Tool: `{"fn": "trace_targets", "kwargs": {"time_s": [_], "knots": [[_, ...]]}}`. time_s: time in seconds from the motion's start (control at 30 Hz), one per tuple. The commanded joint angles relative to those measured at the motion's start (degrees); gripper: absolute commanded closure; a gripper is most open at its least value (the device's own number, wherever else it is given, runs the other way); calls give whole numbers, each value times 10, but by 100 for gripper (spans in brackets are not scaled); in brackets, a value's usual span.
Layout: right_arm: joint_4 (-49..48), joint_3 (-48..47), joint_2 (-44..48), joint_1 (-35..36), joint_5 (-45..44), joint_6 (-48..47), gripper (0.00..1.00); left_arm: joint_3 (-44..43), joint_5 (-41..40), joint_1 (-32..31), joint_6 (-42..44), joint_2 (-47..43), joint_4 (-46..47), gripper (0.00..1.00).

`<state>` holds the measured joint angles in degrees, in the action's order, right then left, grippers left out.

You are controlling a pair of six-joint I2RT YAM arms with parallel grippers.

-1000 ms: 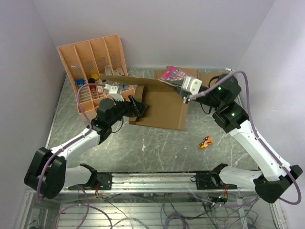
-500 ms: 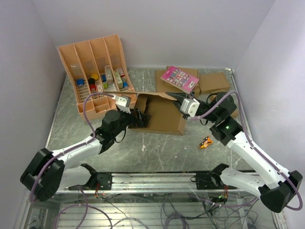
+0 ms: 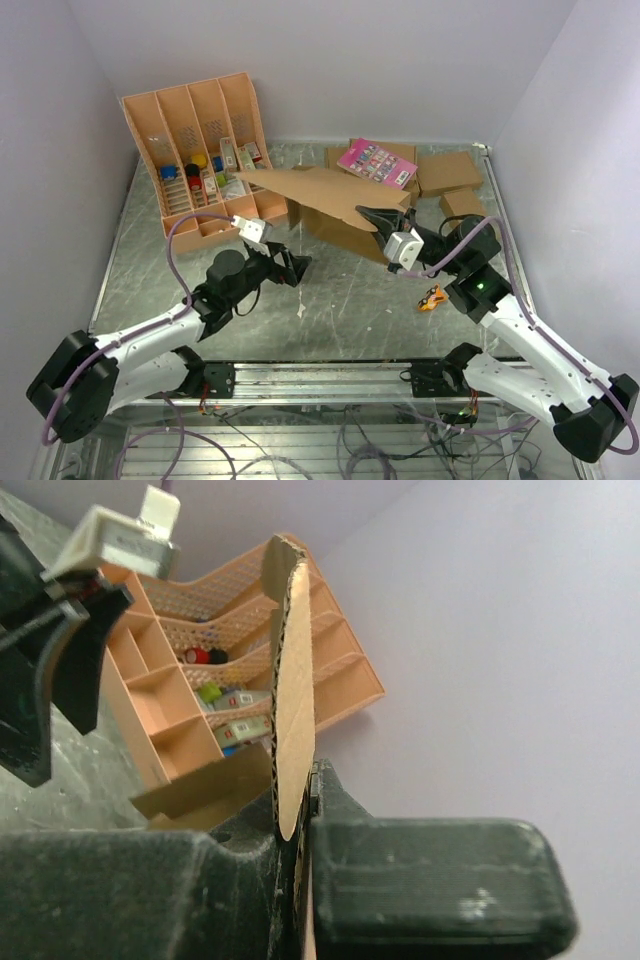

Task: Fold the paper box

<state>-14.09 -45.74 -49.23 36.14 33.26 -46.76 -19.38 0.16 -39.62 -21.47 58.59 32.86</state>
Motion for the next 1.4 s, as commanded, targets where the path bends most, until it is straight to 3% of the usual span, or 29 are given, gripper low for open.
{"fn": "trace_targets", "kwargs": {"time_s": [0.0, 0.1, 0.27, 0.33, 0.43, 0.5, 0.6, 0.73, 0.83, 0.9, 1.0, 1.37], "knots": [[-53, 17, 11, 3, -34, -28, 100, 2, -10, -31, -5, -34, 1, 0], [-60, 26, 21, 3, -27, -26, 100, 20, -31, -33, -30, -89, -23, 0], [-69, 34, 38, -5, -8, 3, 100, 63, -152, -21, -59, -218, -104, 1], [-65, 38, 47, -9, 6, 9, 100, 72, -189, -1, -74, -231, -113, 30], [-59, 40, 59, -12, 22, 20, 100, 66, -190, 48, -66, -207, -110, 40], [-54, 38, 68, -20, 30, 20, 100, 53, -169, 97, -71, -181, -115, 54], [-37, 35, 85, -30, 50, 12, 100, 55, -89, 189, -95, -154, -78, 52], [-21, 28, 101, -33, 57, 18, 100, 36, 56, 297, -123, -99, -36, 39], [-22, 21, 110, -36, 69, 29, 100, 4, 242, 359, -150, 22, 50, 39], [-22, 12, 113, -38, 80, 41, 100, -22, 319, 367, -164, 115, 130, 40], [-15, -3, 115, -39, 96, 60, 100, -39, 339, 367, -180, 198, 211, 38], [-40, -15, 107, -40, 131, 93, 100, -114, 386, 337, -196, 339, 302, 36]]}}
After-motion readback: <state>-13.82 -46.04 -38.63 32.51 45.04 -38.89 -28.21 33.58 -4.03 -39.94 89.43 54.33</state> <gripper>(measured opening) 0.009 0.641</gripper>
